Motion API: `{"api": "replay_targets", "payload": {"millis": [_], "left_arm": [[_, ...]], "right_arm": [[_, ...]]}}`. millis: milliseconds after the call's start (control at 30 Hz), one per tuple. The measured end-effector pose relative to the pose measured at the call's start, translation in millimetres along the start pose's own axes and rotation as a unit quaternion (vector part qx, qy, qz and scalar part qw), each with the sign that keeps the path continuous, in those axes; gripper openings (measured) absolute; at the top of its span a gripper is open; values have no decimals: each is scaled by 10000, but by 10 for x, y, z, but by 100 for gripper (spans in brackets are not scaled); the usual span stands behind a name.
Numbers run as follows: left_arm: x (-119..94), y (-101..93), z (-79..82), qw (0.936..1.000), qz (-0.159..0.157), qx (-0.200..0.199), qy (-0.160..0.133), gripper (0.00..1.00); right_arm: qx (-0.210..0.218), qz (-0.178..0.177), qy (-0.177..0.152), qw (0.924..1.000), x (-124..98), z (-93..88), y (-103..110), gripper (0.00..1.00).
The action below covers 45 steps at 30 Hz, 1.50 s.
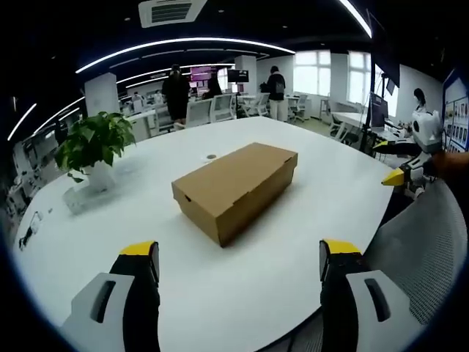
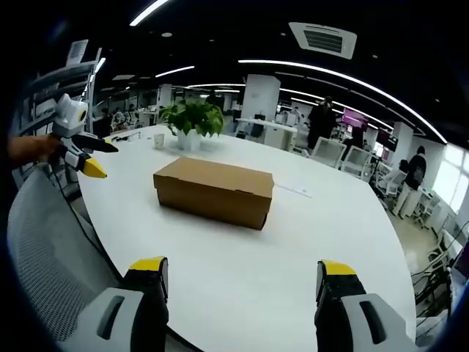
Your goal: Operate the shoe box by opening the lid, removing the specified soft item, and placing it in the target area until the item is outside and the box remains undamaged.
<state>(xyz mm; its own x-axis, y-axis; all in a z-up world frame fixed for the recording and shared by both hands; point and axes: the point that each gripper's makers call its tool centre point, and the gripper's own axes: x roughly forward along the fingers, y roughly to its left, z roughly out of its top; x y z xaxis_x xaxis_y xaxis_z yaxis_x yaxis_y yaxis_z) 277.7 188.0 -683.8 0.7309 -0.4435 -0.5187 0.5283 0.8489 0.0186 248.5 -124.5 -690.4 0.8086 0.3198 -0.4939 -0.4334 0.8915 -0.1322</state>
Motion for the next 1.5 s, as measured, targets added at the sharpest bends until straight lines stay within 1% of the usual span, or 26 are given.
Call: {"api": "replay_targets", "payload": {"millis": [100,233,367,767,900,1000,1133,1233,1300,1367,1500], "left_arm": [[45,-2,46,10000,10,12,-27,93],[106,-3,67,10000,23,-33,-27,93],[168,-3,65,9998,15,-193,17,88],[288,72,118,9997,77,-237,13,89],[323,110,130,9995,92,-286,7,88],[356,172,147,9993,201,-327,-18,88],[394,198,150,9990,179,-410,-22,86],[415,225,162,9987,221,-445,-58,86],[436,236,162,9987,224,-456,-53,87],[450,245,173,9988,216,-443,-81,86],[468,302,207,9984,274,-463,-166,85]], "right_arm": [[-95,40,-6,9999,25,35,-33,83],[-131,37,-26,9999,60,76,-108,82],[51,69,-79,9999,111,102,-144,80],[-110,184,-19,9998,256,92,-155,78],[-146,206,-10,9997,323,107,-181,78],[-178,228,-5,9996,365,120,-186,78],[-257,246,6,9994,440,146,-193,78],[-313,299,14,9991,504,171,-186,77],[-175,398,8,9991,538,200,-168,77],[-104,441,-30,9990,572,227,-173,76],[-18,434,-6,9991,649,231,-218,75]]}}
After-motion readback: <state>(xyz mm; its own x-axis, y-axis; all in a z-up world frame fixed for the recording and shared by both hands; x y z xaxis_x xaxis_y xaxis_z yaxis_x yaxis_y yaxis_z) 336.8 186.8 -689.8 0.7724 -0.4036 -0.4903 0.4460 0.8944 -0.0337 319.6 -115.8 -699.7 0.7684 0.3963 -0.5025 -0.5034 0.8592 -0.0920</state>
